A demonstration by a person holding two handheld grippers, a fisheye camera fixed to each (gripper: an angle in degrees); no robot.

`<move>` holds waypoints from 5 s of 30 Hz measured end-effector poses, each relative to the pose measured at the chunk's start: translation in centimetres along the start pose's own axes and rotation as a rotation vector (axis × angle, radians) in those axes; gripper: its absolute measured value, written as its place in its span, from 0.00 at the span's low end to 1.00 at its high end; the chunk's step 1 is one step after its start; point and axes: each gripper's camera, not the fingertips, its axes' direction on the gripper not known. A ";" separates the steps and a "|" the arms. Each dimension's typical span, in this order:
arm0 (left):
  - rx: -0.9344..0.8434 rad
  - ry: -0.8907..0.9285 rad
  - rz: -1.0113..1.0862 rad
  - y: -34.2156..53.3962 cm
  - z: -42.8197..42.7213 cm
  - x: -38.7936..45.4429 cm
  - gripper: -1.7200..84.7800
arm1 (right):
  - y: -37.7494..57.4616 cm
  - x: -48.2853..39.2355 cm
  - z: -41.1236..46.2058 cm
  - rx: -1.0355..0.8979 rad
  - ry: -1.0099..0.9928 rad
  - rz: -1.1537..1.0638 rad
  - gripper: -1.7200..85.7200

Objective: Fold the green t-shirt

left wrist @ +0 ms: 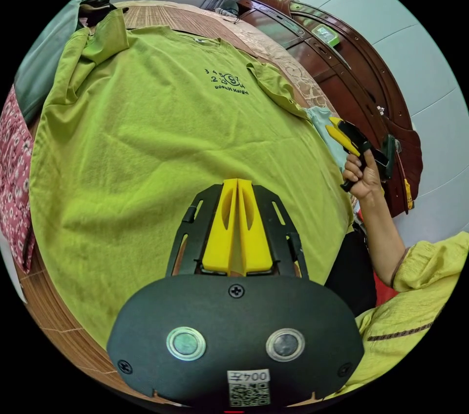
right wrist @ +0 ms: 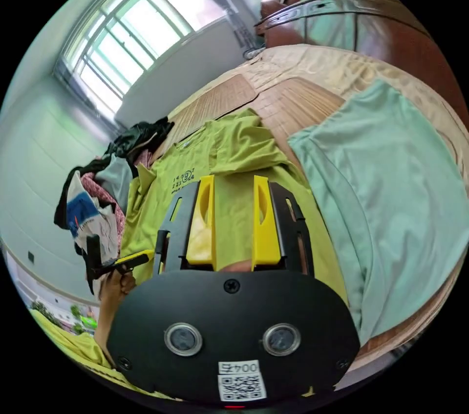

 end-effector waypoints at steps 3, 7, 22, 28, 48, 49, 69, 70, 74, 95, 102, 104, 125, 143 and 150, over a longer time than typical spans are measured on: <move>-0.002 -0.007 0.006 0.9 1.5 -0.4 0.02 | -0.1 2.8 -2.3 0.036 -0.039 0.063 0.15; 0.010 -0.060 0.077 2.6 3.3 1.3 0.03 | -1.1 6.7 -3.3 0.021 -0.116 0.126 0.13; 0.020 -0.501 0.641 -7.7 24.1 24.7 0.12 | -5.3 10.8 -5.7 -0.065 -0.333 0.109 0.11; -0.030 -0.490 0.528 -8.7 30.7 23.0 0.11 | -6.2 11.4 -7.4 -0.066 -0.339 0.105 0.11; -0.098 -0.528 0.466 -6.3 40.6 19.2 0.09 | -7.9 11.1 -9.4 -0.080 -0.374 0.116 0.09; -0.107 -0.535 0.471 -6.2 41.2 19.0 0.09 | -7.9 11.1 -9.4 -0.082 -0.376 0.118 0.09; -0.055 -0.435 0.420 -8.6 39.7 15.4 0.05 | -8.7 10.4 -9.0 -0.124 -0.366 0.107 0.09; -0.040 -0.401 0.408 -9.0 38.8 15.1 0.04 | -8.7 10.4 -8.9 -0.130 -0.357 0.105 0.09; 0.087 -0.287 0.405 -10.1 31.6 16.9 0.03 | -8.9 10.9 -8.9 -0.131 -0.404 0.119 0.13; 0.099 -0.299 0.250 -18.2 23.1 3.4 0.07 | -9.4 12.6 -7.5 -0.203 -0.471 0.161 0.14; 0.043 -0.278 0.292 -26.5 23.2 -0.8 0.08 | -9.7 11.4 -6.5 -0.226 -0.472 0.096 0.17; 0.046 -0.223 0.292 -27.9 22.6 -2.1 0.09 | -9.7 10.7 -6.1 -0.234 -0.462 0.074 0.17; 0.010 -0.080 0.247 -32.9 17.5 -5.7 0.14 | -10.0 10.6 -2.7 -0.252 -0.512 0.151 0.16; -0.014 -0.050 0.248 -36.0 16.9 -3.7 0.07 | -9.2 14.5 0.6 -0.272 -0.610 0.324 0.06; 0.085 0.043 0.307 -37.0 12.2 -0.5 0.04 | -10.3 7.2 -5.1 -0.193 -0.209 -0.080 0.03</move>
